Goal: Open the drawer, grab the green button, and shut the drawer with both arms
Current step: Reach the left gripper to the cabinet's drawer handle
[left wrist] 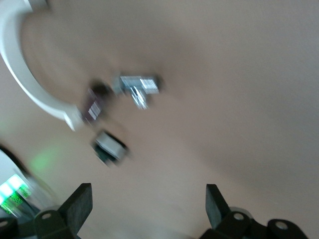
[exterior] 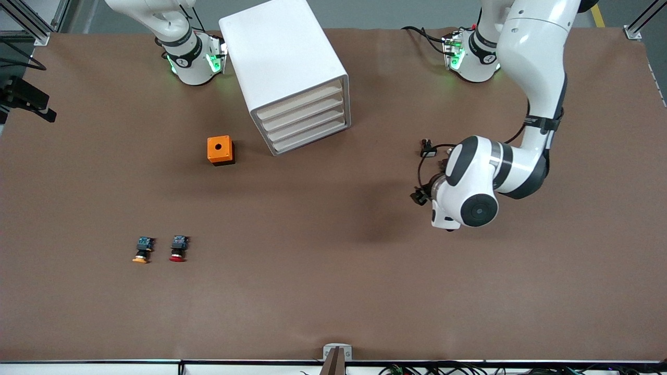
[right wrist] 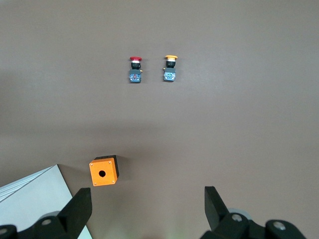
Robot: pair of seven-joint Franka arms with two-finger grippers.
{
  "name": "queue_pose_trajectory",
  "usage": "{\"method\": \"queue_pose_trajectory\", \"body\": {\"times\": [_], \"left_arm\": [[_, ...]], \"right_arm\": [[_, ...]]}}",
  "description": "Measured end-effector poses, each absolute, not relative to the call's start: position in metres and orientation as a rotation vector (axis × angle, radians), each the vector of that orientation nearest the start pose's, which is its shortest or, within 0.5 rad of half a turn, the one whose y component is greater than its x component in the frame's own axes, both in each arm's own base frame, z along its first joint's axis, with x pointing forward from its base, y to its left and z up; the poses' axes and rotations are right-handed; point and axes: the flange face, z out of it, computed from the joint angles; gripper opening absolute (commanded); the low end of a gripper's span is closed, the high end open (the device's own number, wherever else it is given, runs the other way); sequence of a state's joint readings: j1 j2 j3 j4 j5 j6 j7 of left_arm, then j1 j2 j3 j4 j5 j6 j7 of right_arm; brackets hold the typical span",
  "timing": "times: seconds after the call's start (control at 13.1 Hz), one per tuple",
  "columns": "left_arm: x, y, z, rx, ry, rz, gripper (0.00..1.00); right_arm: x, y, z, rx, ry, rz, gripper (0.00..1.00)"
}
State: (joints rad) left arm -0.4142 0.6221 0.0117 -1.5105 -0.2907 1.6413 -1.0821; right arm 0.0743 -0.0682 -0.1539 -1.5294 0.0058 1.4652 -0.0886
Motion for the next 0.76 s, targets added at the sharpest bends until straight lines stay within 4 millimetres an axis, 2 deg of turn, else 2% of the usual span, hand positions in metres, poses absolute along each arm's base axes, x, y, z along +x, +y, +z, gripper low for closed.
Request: {"method": "queue_pose_trajectory", "body": {"times": [0.23,0.46,0.76], "left_arm": [[0.585,-0.313,0.271,-2.509,-1.461,0.987,1.0],[0.577,-0.34,0.261,-2.218,-1.754,1.189,1.0],[0.556,-0.393,0.239,-1.791,-1.935,1.366,1.0]], "right_arm": [[0.52,-0.044,0.671,-3.126,-0.016,-0.006,1.0],[0.52,-0.044,0.671,-3.126,-0.016,-0.005,1.0],[0.52,-0.044,0.67,-3.126,-0.016,-0.004,1.0]]}}
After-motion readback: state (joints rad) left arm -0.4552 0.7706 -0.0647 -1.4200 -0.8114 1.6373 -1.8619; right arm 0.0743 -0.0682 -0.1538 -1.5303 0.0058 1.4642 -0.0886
